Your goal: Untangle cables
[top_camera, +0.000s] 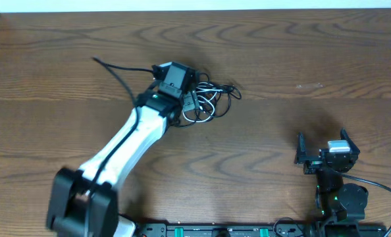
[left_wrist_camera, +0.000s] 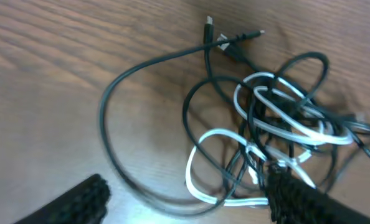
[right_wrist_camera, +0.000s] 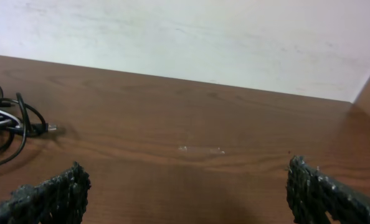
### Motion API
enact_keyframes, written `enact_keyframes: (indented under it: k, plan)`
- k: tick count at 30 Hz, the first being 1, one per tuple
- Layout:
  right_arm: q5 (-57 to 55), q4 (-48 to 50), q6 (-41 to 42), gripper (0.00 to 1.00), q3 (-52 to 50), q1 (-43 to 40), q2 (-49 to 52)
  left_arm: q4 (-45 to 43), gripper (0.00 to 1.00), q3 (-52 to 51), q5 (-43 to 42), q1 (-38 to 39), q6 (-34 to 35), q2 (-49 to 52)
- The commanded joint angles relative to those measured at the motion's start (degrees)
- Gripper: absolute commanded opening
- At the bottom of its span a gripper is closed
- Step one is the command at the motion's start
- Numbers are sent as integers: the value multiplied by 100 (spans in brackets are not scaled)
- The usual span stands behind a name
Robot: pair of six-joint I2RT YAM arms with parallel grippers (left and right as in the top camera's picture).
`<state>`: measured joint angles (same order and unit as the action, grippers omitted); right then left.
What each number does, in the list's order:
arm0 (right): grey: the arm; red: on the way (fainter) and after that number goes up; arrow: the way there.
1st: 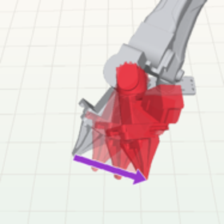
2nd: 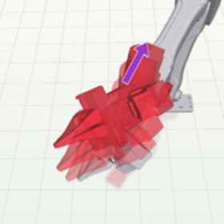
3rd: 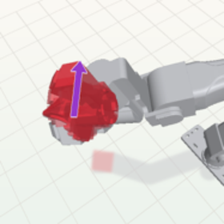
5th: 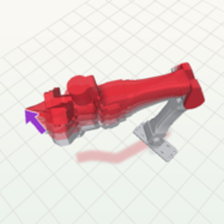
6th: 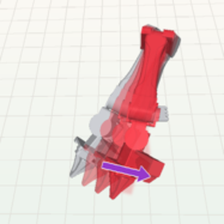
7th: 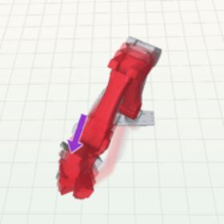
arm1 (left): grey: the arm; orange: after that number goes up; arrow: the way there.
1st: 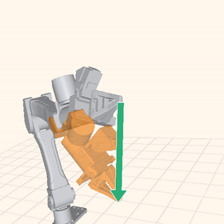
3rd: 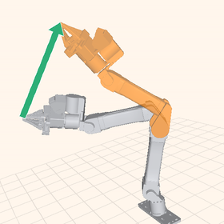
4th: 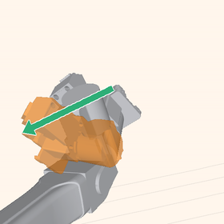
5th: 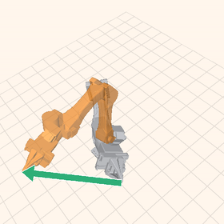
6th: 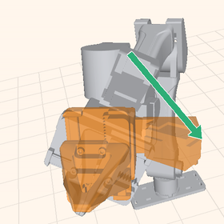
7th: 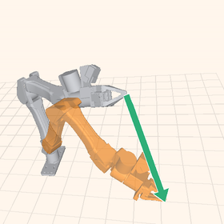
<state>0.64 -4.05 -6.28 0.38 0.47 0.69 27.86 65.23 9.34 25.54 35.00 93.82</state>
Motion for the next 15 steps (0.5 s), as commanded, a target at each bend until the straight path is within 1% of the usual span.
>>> enact_keyframes:
  k: [1, 7, 11, 13, 14, 15]
  plan:
    - [35, -24, 66, 99, -7, -92, -31, -210, 76, -11, 39, -63, 299, 442]
    - [35, -24, 66, 99, -7, -92, -31, -560, 76, -11, 2, -352, 1038, 1110]
    - [37, -24, 68, 99, -7, -92, -31, -942, 74, -11, -612, -448, 1051, 1384]
    - [39, -24, 68, 99, -7, -92, -31, -1095, 69, -13, -787, -446, 1051, 1469]
    - [37, -24, 68, 99, -7, -92, -31, -1141, 63, -13, -807, -431, 1051, 1508]
    - [39, -24, 68, 99, -7, -92, -31, -1176, 60, -13, -837, -420, 1051, 1526]
